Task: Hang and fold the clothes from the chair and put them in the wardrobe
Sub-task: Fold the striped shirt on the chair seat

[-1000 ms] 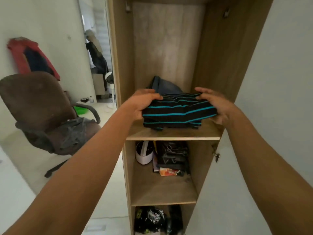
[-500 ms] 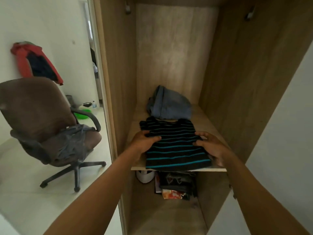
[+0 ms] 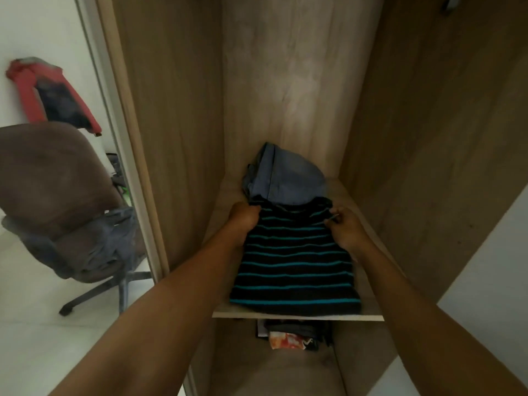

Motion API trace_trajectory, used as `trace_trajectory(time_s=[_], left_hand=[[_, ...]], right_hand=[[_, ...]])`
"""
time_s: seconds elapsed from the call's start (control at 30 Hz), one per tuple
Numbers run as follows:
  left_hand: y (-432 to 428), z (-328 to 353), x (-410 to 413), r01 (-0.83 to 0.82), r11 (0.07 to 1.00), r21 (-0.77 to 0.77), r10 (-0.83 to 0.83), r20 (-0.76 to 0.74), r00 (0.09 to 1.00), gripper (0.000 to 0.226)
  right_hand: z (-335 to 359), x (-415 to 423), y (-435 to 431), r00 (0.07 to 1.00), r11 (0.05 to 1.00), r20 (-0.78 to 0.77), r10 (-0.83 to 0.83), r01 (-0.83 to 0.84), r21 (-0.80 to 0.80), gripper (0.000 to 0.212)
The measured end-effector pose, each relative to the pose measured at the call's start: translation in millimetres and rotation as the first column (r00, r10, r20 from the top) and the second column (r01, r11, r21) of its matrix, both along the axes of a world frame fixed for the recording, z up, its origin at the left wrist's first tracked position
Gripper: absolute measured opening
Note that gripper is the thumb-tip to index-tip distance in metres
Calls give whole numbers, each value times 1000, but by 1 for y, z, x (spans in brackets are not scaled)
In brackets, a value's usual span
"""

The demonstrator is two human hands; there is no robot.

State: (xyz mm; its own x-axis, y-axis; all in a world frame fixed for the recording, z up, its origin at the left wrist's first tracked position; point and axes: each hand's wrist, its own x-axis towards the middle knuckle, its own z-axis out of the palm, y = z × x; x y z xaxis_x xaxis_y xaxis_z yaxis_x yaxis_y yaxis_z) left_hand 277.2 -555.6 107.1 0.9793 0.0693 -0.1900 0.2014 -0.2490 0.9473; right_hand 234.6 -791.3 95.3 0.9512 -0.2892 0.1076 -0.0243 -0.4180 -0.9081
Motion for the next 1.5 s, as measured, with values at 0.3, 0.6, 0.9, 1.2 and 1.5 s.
trace_trajectory(time_s=[0.3, 0.6, 0.9, 1.2, 1.5], left_hand=[[-12, -1, -7, -159, 833, 530, -23, 320, 947, 68], [-30, -32, -106, 253, 413, 875, -473, -31, 880, 67], [-30, -45, -129, -29, 519, 854, -357, 247, 901, 59], [-13, -38, -178, 0, 477, 879, -406, 221, 887, 55], [13, -29, -308, -102, 570, 815, -277, 307, 911, 52]], right_hand=[[-2, 1, -12, 996, 986, -85, -10, -5, -169, 58], [-22, -110, 43, 972, 795, -164, 168, -232, -561, 51], [-43, -112, 41, 992, 738, 51, 118, -53, -672, 49], [-35, -153, 39, 972, 723, 210, 108, 68, -688, 50], [-39, -246, 64, 936, 739, 186, 300, -104, -666, 37]])
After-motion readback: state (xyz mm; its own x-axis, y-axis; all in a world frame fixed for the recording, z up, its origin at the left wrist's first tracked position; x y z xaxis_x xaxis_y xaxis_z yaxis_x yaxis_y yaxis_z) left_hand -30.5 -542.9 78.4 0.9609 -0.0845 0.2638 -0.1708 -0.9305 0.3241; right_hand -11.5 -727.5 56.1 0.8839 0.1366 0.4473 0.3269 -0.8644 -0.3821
